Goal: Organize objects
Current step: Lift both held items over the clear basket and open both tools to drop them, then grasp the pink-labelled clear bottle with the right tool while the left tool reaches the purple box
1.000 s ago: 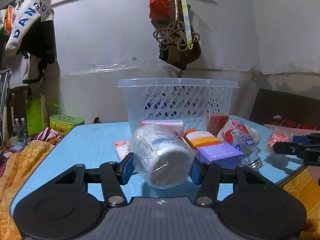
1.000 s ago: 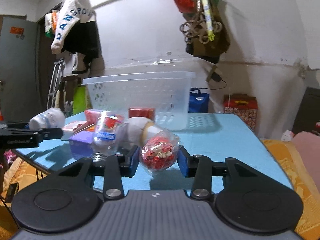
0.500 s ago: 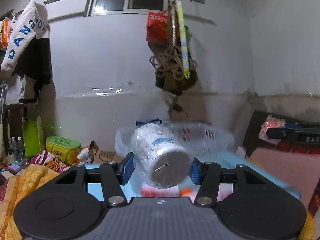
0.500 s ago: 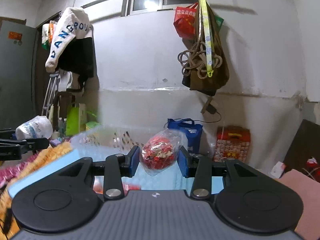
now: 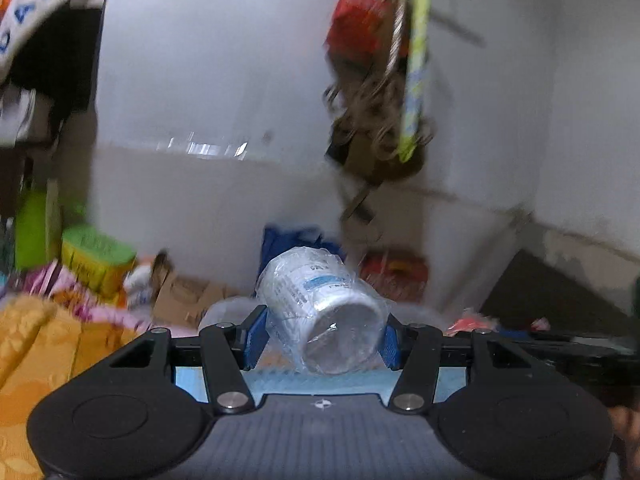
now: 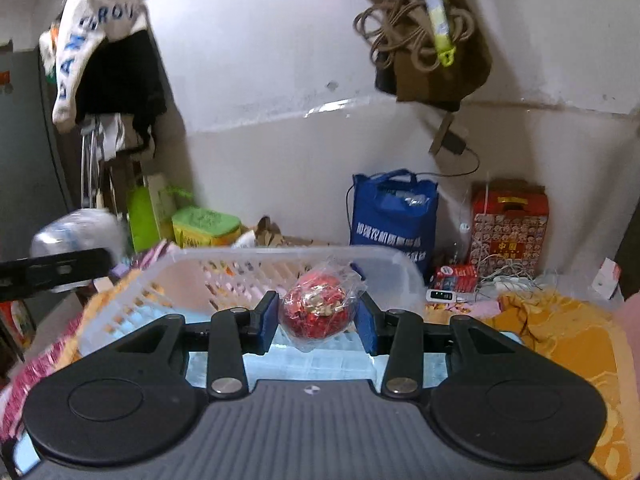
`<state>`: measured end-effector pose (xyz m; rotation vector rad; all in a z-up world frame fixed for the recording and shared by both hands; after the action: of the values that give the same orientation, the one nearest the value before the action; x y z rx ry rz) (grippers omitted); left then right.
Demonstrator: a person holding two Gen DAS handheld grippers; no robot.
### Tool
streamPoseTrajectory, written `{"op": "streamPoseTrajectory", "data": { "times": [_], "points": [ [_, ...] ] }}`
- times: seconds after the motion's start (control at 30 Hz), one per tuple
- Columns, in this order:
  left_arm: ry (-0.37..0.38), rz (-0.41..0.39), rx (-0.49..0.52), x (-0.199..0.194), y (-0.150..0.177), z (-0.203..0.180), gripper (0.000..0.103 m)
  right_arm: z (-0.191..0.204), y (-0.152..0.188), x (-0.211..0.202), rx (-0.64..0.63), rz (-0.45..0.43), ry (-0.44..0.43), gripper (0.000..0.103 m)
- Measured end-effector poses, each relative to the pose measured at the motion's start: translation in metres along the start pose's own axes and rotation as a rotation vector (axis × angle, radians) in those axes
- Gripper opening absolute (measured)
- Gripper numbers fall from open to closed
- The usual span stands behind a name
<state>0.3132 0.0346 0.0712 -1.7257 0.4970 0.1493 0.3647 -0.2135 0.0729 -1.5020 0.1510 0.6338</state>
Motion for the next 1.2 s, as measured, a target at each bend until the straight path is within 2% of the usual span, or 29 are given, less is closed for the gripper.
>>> {"op": "streamPoseTrajectory", "data": {
  "times": [0.13, 0.17, 0.2, 0.27, 0.3, 0.33, 0.43, 0.53, 0.63, 0.7, 0.83, 0.87, 0.9, 1.0, 1.07, 1.13, 1.2],
  "points": [
    [0.013, 0.053, -0.008, 0.036, 0.02, 0.007, 0.059, 0.007, 0.001, 0.007, -0.072, -0.011, 0.015, 0.047],
    [0.013, 0.06, -0.009, 0.041, 0.024, 0.009, 0.059, 0.008, 0.001, 0.006, -0.076, -0.022, 0.005, 0.056],
    [0.014, 0.062, -0.011, 0.044, 0.025, 0.01, 0.059, 0.008, 0.0, 0.005, -0.076, -0.028, -0.015, 0.081],
    [0.002, 0.038, -0.011, 0.044, 0.026, 0.014, 0.074, 0.008, 0.002, -0.004, -0.067, -0.072, -0.003, 0.103],
    [-0.004, 0.013, -0.008, 0.04, 0.024, 0.015, 0.098, 0.009, 0.0, -0.01, -0.071, -0.1, 0.006, 0.103],
    [-0.019, -0.016, -0.005, 0.034, 0.023, 0.017, 0.103, 0.01, -0.001, -0.018, -0.078, -0.113, 0.01, 0.103],
    [-0.025, -0.073, 0.01, 0.008, 0.018, 0.017, 0.103, 0.013, 0.004, -0.05, -0.079, -0.149, 0.021, 0.103],
    [-0.005, -0.127, 0.033, -0.025, 0.025, 0.015, 0.103, 0.021, 0.031, -0.094, -0.073, -0.192, 0.071, 0.103],
    [0.04, -0.086, 0.014, -0.053, 0.059, 0.013, 0.103, 0.027, 0.077, -0.132, 0.013, -0.245, 0.056, 0.103],
    [0.019, -0.055, 0.007, -0.064, 0.084, 0.01, 0.103, 0.033, 0.11, -0.145, 0.033, -0.209, 0.042, 0.103],
    [0.002, 0.024, 0.101, -0.079, 0.13, -0.007, 0.103, 0.046, 0.156, -0.142, -0.013, -0.093, 0.054, 0.103],
    [0.004, 0.043, 0.133, -0.083, 0.138, -0.013, 0.103, 0.051, 0.162, -0.138, -0.053, -0.064, 0.048, 0.101],
    [0.01, 0.056, 0.154, -0.086, 0.142, -0.016, 0.102, 0.056, 0.166, -0.132, -0.085, -0.041, 0.055, 0.094],
    [0.006, 0.069, 0.166, -0.09, 0.145, -0.016, 0.102, 0.067, 0.168, -0.122, -0.11, -0.037, 0.053, 0.08],
    [-0.003, 0.066, 0.152, -0.091, 0.144, -0.011, 0.102, 0.07, 0.165, -0.117, -0.096, -0.032, 0.019, 0.073],
    [-0.011, 0.071, 0.149, -0.091, 0.149, -0.007, 0.102, 0.072, 0.165, -0.112, -0.063, -0.024, -0.007, 0.073],
    [-0.013, 0.081, 0.149, -0.087, 0.153, -0.004, 0.102, 0.072, 0.16, -0.103, -0.029, 0.005, -0.044, 0.065]
  ]
}}
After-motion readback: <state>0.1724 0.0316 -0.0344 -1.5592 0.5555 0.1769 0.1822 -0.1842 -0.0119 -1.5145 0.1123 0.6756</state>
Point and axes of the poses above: each gripper's, at about its wrist camera, not at the fingertips, and x roughly the way its jaws point, z to its left, y to its underside, the point moved 4 cm from there along x, roughly the way its jaws point, and after that the axes turned 1 degree about z, right-handed, at the moved point
